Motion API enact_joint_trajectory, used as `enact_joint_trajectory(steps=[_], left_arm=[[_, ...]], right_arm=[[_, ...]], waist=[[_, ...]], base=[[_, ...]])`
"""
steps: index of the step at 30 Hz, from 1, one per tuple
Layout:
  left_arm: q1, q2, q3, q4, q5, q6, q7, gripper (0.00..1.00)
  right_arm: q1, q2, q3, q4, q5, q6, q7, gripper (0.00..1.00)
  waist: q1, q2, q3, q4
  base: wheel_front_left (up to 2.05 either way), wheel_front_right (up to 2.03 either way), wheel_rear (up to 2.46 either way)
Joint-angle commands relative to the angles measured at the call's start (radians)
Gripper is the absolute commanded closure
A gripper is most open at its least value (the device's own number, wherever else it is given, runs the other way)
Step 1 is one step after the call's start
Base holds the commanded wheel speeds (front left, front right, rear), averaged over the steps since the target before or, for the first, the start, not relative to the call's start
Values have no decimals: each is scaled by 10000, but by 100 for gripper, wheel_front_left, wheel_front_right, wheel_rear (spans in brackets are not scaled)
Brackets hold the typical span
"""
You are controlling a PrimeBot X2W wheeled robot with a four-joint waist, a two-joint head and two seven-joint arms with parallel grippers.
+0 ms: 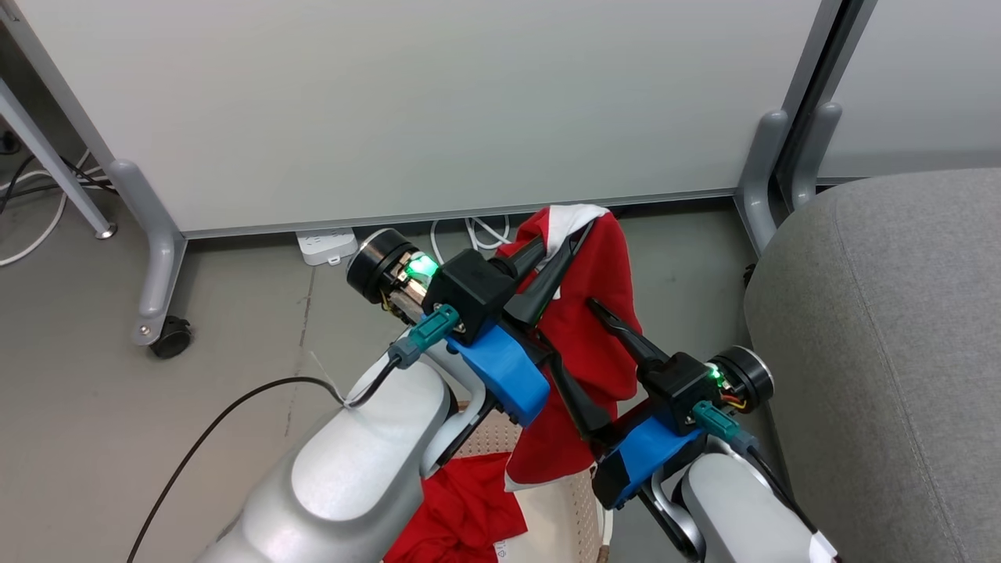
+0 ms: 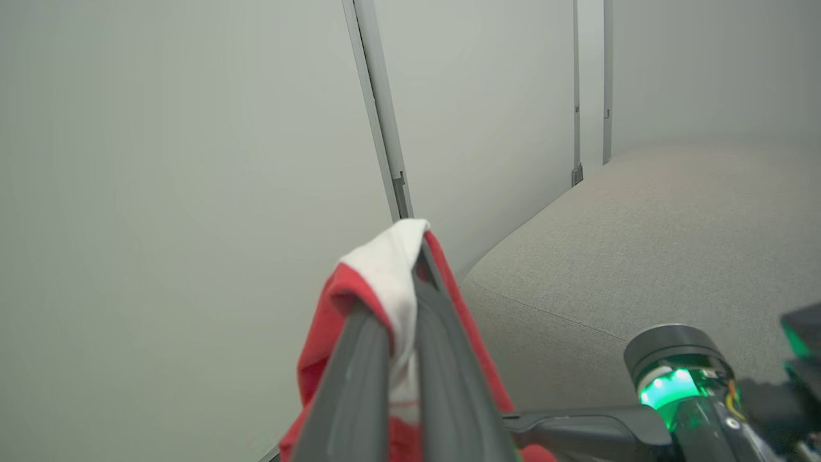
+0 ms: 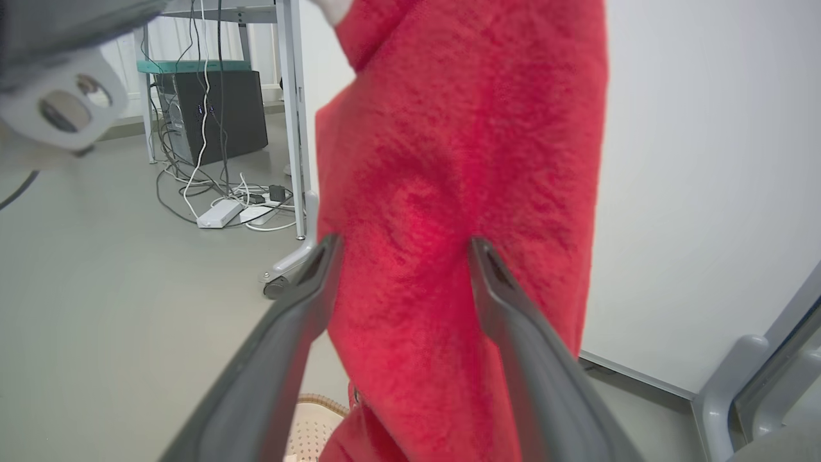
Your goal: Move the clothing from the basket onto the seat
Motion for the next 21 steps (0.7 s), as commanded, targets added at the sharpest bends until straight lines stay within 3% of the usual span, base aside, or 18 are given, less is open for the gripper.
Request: enact_joint_trajectory(steps=[1,19,20,21], left_arm=[[-139,-4,-31,-67,-58,58,-81,100],[-350,-171,-320,-165,-188,95,-160,100],[-331,-176,-339,-159,-217,109,-172,100],[-328,-177,-350,-147,-226,114,-174,100]], right_arm=[[-310,26,48,167,15,-7,-4,0],[-1421,27,284,1977,340,-7,-4,0],[-1490,26,322,2253,364,-7,-3,15],[-1541,28,356,2347,405,-7,-4,75]], waist=[[1,0,25,27],[1,0,78,227],[1,0,55,232],[1,0,43,233]], base=[[0,0,0],[0,0,0],[0,0,0],[0,0,0]])
